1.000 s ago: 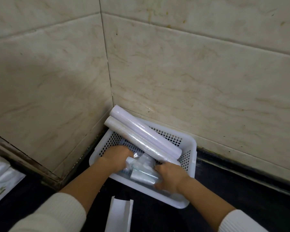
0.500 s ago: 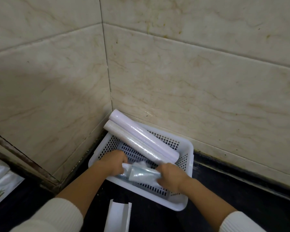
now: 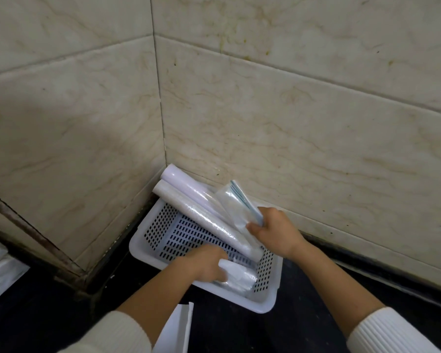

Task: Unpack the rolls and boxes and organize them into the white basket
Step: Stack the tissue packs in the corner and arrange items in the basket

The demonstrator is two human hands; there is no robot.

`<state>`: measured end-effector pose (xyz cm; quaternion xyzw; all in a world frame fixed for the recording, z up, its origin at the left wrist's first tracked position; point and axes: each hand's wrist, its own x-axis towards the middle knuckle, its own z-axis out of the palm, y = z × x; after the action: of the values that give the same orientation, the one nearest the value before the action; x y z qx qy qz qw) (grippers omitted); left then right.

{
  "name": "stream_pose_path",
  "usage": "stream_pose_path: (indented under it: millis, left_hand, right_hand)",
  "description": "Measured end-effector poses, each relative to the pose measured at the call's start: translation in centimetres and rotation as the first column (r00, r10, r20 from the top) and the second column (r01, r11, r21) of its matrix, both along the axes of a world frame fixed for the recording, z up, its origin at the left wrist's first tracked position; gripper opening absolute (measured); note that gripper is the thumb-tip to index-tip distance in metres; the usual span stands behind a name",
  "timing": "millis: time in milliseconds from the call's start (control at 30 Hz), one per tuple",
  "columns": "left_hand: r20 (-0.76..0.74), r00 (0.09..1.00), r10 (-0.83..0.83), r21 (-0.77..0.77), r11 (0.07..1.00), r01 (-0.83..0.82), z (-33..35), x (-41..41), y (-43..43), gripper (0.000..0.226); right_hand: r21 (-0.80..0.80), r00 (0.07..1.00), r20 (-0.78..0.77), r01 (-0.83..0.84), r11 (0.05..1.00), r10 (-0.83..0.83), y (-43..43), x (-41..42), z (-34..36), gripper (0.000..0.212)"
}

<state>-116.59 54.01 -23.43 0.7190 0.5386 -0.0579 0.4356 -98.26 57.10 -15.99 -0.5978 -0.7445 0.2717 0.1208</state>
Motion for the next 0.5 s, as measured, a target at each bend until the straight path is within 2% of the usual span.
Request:
stream_pose_path:
  millis: [100,167,200,267,300,367,500]
  left_hand:
    - [-0.052,0.998,0.031,0.083,0.996,-0.027,1.0,-1.6,-0.5,0.059]
    - [-0.006,0.993,0.115,0.204,0.973,-0.111,1.9,-3.7,-1.1,0.061]
    - [0.025,0.987,0.161,0.313,0.936,-0.161,2.2,-5.0,-1.6,0.056]
    - [0.09,0.953,0.29,0.551,0.782,-0.29,2.3,-7.5,-2.8,0.046]
    - [0.129,0.919,0.374,0.604,0.705,-0.372,2.1,-8.8,-3.4,0.048]
    - [0.18,0.842,0.509,0.585,0.632,-0.508,1.6,-10.8,-4.5,0.056]
    - [0.171,0.813,0.557,0.483,0.672,-0.561,0.0,-11.8,-5.6,0.059]
  right_hand:
    - [0.012,1.0,0.016,0.001,1.0,-0.002,-0.3,-0.7,-0.3,0.015]
    - [0.04,0.999,0.035,-0.007,0.999,0.006,-0.4,-1.8,-0.6,0.016]
    - [0.054,0.999,0.041,-0.014,0.998,0.012,-0.5,-2.7,-0.7,0.017]
    - [0.087,0.997,0.055,-0.06,0.994,0.055,-0.6,-4.9,-1.3,0.018]
    - [0.102,0.993,0.07,-0.103,0.989,0.097,-0.7,-6.2,-1.8,0.018]
    - [0.118,0.975,0.121,-0.199,0.973,0.185,-0.9,-8.7,-2.9,0.018]
    - [0.104,0.868,0.396,-0.366,0.925,0.299,-1.2,-12.6,-4.9,0.016]
